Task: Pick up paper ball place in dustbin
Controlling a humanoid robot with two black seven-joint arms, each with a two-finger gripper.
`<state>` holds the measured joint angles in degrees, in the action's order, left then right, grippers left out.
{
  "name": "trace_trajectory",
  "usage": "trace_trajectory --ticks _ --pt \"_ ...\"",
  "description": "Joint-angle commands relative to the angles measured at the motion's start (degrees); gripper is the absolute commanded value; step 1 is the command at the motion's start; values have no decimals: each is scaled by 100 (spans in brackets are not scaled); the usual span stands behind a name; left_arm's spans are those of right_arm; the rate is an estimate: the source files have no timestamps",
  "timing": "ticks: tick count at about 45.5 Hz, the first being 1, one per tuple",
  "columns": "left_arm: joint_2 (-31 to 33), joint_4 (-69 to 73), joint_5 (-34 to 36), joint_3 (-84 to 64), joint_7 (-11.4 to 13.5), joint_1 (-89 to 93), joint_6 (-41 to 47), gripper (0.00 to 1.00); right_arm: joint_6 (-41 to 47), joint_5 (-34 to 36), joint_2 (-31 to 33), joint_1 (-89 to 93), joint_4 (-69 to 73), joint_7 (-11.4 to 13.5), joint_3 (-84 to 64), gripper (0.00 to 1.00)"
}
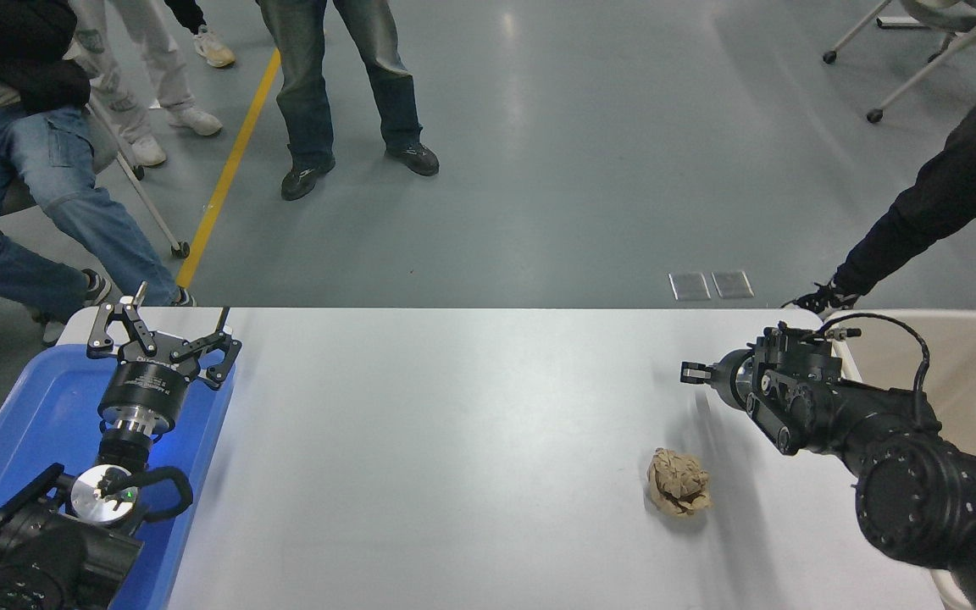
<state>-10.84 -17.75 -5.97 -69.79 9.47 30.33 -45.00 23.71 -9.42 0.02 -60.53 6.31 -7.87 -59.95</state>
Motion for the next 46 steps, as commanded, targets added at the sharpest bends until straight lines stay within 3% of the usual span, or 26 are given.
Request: trace_trajectory --ticks 1,2,11,20,33,46 --pt "-6 -1 -9 0 2 -1 0 99 2129 10 -2 -1426 55 -690 10 76" --pt "-6 -1 -9 0 10 -1 0 99 2129 10 59 -1549 72 -725 10 100" --pt "-6 -1 -9 0 11 -1 0 99 2129 1 1026 -2823 1055 -769 1 100" --pt "-6 -1 -9 -8 11 -1 0 99 2129 -367 2098 -4852 3884 -681 -236 100" --pt "3 -1 -9 0 11 -1 0 99 2129 -939 2371 -7042 6048 -629 -491 100" --pt "3 8 -9 -8 11 -1 0 99 2129 -957 2319 -8387 8112 -488 -1140 100"
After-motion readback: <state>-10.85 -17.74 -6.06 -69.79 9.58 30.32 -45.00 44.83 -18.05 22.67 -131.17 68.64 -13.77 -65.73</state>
